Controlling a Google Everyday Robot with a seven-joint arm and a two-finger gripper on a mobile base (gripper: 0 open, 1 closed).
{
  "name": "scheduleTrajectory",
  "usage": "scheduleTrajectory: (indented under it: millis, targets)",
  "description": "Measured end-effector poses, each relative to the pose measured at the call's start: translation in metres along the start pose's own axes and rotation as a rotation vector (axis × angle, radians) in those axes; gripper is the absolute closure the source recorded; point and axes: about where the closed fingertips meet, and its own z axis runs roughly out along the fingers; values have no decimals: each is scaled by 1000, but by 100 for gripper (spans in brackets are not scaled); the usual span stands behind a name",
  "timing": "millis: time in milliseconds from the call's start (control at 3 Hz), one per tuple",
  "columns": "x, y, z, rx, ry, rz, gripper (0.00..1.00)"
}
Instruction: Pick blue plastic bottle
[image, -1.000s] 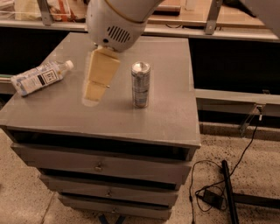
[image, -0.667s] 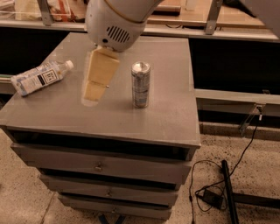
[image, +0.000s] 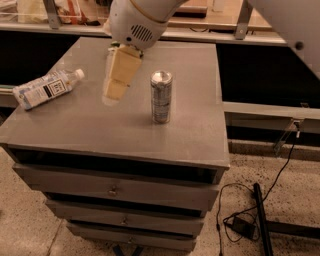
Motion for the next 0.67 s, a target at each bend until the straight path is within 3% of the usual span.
scheduleTrajectory:
  millis: [333,667]
  targets:
    - [22,-41,36,-103,-1,-32,0]
    - [34,-64,90,-265,18,-78,0]
